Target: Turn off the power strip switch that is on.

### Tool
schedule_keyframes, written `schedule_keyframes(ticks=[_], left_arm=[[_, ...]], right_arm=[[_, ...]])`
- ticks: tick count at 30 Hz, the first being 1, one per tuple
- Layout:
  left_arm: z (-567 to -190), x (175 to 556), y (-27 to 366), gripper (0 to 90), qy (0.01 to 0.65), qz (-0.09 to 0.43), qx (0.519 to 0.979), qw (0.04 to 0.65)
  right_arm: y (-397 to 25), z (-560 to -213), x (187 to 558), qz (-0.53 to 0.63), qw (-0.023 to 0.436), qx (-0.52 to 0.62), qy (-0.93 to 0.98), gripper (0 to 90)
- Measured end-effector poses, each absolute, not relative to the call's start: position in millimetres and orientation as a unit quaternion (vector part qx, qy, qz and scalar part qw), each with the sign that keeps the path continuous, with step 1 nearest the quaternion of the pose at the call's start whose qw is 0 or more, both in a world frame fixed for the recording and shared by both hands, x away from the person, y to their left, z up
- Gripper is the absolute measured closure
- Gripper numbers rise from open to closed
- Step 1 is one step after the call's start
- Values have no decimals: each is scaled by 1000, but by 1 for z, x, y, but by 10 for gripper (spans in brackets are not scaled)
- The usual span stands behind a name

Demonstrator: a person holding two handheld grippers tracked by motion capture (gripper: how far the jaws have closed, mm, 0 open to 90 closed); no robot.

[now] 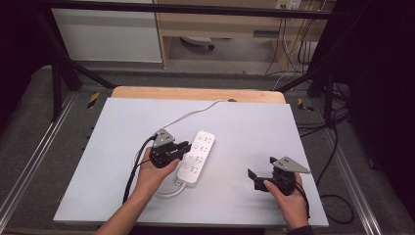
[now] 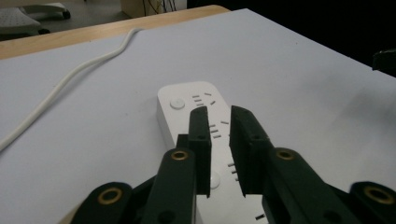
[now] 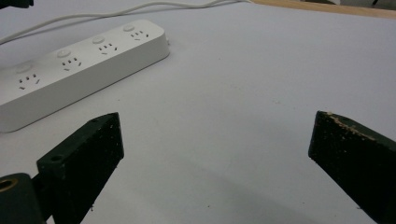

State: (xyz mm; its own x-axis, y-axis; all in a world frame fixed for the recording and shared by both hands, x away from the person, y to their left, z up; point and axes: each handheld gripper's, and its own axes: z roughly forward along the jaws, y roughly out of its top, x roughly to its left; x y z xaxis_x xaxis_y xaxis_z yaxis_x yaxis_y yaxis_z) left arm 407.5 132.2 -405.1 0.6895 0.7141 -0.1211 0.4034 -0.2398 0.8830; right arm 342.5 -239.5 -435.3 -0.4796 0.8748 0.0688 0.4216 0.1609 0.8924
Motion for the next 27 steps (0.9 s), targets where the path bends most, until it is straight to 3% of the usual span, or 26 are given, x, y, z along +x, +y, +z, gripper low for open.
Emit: schedule_keyframes(ticks=[8,27], left_arm=[[-416,414,127,900,364,134,784,486],[-429,421,123,900,360,121,805,457]], right_arm=[[-240,-436,343,465,242,449,723,35],[-240,-436,343,460,235,446,731,33]])
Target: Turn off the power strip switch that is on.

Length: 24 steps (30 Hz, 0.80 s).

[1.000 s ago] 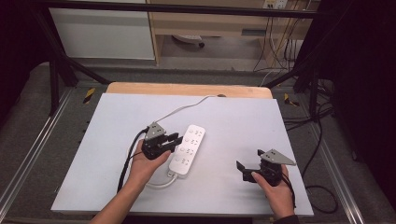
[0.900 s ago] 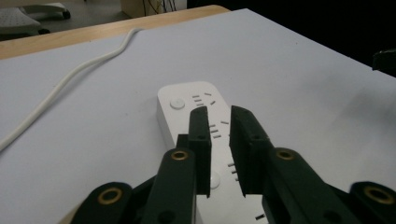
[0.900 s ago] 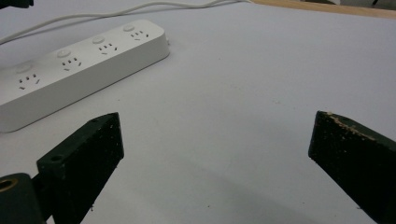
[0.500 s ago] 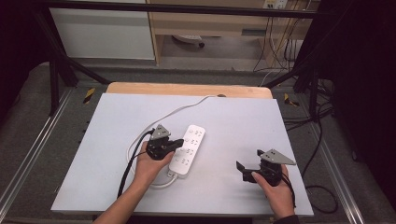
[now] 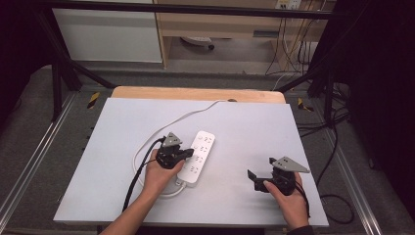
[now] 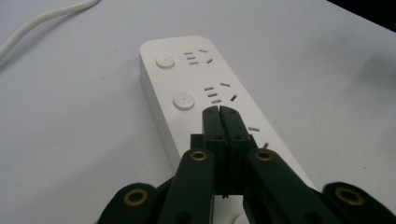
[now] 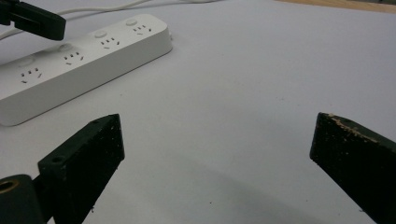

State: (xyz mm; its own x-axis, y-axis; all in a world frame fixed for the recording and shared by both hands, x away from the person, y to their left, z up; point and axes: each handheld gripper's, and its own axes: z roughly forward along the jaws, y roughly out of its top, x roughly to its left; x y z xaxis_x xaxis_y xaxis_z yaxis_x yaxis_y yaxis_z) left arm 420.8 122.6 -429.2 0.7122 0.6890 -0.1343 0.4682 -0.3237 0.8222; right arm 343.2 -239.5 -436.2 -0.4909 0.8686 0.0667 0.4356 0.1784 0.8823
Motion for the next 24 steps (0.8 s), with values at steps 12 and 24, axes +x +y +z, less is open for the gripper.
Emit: schedule_keyframes(ticks=[12,24], left_arm=[[-434,420,123,900,360,123,807,452],[-436,420,122,900,359,130,807,450]], right_arm=[[-238,-435,342,460,230,452,729,42],[-238,-435,343,460,227,453,729,41]])
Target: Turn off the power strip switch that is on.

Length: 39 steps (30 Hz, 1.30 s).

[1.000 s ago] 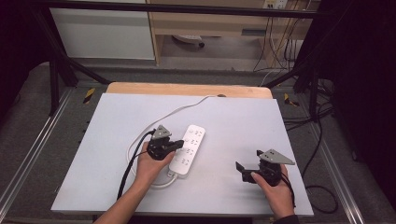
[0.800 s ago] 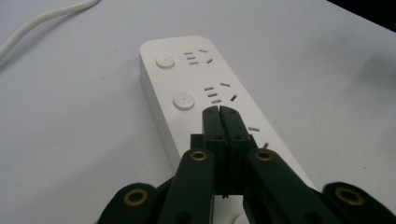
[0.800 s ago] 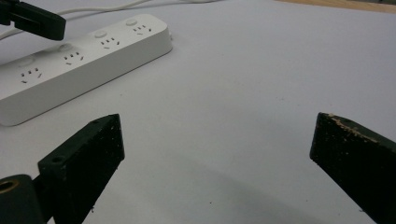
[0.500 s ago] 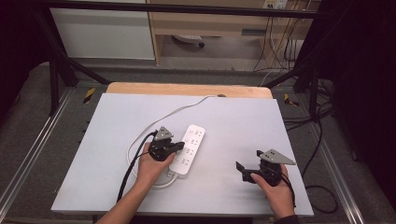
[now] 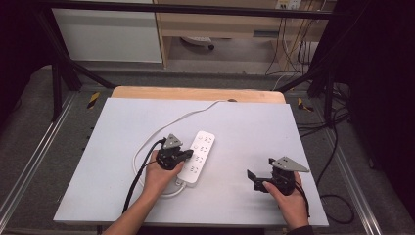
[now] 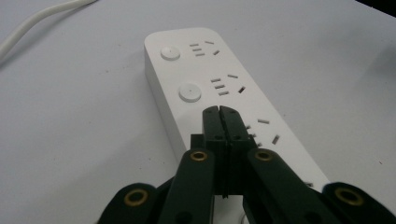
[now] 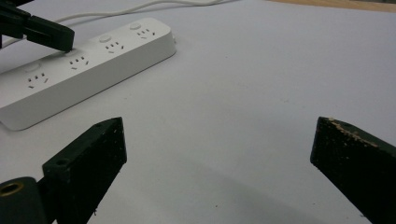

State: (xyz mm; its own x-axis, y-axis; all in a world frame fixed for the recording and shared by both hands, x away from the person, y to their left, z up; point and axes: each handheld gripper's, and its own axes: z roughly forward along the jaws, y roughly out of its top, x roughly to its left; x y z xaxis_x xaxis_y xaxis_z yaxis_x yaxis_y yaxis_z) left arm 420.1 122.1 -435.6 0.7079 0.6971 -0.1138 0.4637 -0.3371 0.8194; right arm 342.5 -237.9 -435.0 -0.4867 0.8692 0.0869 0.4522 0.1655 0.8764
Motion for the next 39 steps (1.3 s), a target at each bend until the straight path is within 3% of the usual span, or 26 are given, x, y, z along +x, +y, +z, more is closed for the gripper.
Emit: schedule_keyframes(ticks=[39], left_arm=[[-442,422,124,900,368,131,799,457]], right_arm=[[-238,-436,343,454,226,453,733,41]])
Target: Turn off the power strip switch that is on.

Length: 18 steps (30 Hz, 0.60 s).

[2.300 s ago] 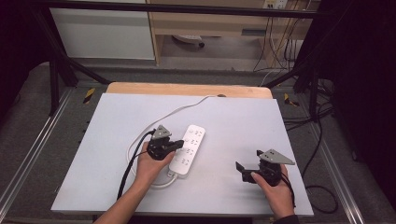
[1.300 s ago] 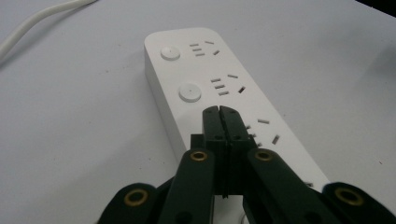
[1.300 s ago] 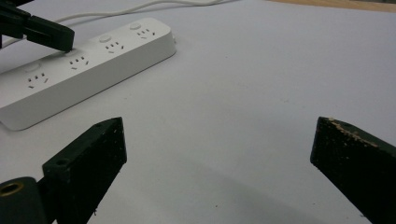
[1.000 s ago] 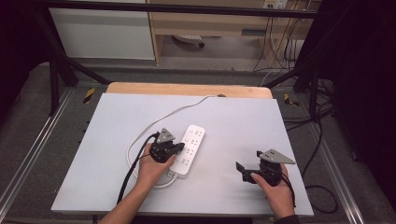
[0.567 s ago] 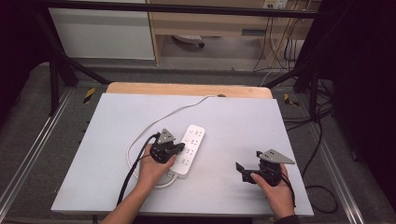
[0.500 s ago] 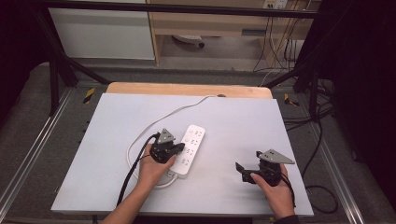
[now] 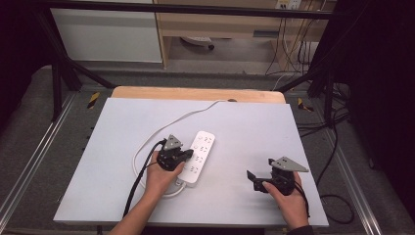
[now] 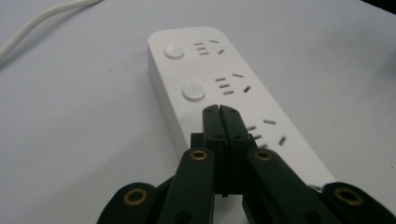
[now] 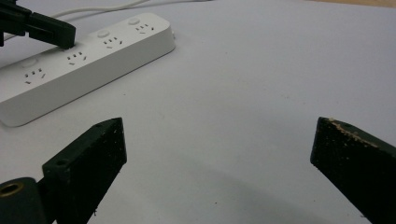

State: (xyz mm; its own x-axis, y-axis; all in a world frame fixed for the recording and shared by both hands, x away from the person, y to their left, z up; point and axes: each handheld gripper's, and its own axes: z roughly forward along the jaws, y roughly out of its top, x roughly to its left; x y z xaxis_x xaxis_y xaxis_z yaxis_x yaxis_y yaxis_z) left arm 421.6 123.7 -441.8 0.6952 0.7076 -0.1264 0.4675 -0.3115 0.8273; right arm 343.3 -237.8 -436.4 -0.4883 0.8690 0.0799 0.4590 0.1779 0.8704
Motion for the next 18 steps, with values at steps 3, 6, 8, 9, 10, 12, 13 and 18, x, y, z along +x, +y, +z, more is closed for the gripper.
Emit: schedule_keyframes(ticks=[3,6,8,9,10,12,13,18], left_arm=[[-441,419,122,900,354,147,808,449],[-441,419,121,900,353,148,808,448],[-441,418,121,900,351,149,809,448],[-441,418,121,900,350,150,809,448],[-441,418,121,900,350,150,809,447],[-441,418,121,900,352,149,808,448],[-441,418,121,900,351,151,809,447],[-440,417,119,900,349,159,811,442]], right_arm=[[-238,-437,344,454,224,453,734,41],[-238,-437,344,453,225,452,734,41],[-238,-437,344,454,225,453,734,41],[-238,-437,344,454,225,452,734,41],[-238,-437,343,454,225,452,734,41],[-237,-437,344,453,225,452,734,41],[-237,-437,344,452,224,453,735,41],[-237,-437,343,452,225,452,735,41]])
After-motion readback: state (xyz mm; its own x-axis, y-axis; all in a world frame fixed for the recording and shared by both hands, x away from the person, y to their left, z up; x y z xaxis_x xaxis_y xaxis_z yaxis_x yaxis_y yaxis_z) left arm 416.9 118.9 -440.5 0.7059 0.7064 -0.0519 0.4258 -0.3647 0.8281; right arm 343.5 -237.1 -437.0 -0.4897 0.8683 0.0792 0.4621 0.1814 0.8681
